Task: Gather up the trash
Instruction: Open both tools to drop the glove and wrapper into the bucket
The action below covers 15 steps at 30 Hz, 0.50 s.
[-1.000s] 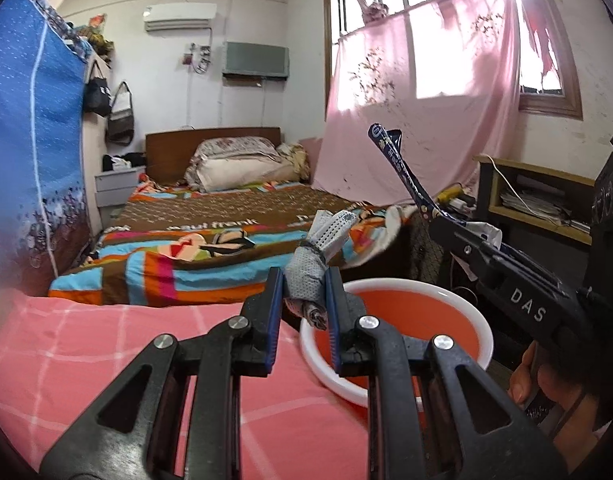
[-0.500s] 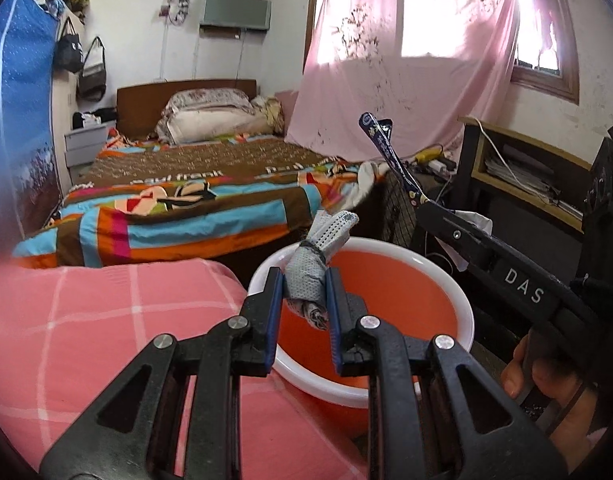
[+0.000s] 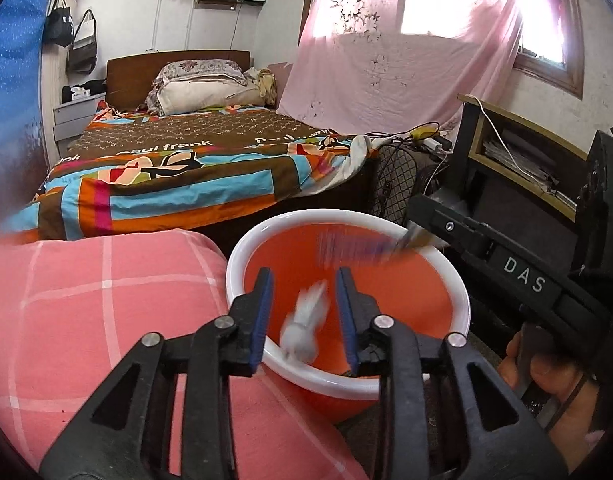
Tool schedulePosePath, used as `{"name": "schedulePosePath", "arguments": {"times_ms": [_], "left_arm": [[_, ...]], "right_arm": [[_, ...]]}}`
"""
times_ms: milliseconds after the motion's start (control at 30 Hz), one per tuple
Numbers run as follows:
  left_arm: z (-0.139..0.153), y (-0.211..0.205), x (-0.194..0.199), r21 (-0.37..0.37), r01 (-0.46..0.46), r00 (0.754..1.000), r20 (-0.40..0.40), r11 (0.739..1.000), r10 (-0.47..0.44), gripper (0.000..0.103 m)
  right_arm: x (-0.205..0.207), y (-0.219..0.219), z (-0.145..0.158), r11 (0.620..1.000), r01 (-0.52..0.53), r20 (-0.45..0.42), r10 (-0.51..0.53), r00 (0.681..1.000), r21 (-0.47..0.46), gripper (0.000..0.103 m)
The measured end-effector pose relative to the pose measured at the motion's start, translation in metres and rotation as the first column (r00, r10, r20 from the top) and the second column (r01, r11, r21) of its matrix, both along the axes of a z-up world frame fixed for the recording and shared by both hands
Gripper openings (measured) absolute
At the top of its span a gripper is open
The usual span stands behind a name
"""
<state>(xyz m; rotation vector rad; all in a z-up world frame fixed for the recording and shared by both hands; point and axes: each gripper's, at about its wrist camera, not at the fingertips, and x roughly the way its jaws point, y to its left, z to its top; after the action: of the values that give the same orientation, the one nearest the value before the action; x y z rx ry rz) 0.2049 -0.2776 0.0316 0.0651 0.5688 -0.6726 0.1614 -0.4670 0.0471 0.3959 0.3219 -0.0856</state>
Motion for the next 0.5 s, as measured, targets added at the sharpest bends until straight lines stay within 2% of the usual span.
{"name": "schedulePosePath", "arguments": {"times_ms": [500], "left_arm": [[0.0007,0.0037,0.0038,0.001,-0.021,1.0,-0.001,1.0,0.021,0.047]], "right_arm": [[0.0004,-0.0024,-0.0005,1.0,0.001,-0.003,-0.001,1.0,0.013,0.045]]}}
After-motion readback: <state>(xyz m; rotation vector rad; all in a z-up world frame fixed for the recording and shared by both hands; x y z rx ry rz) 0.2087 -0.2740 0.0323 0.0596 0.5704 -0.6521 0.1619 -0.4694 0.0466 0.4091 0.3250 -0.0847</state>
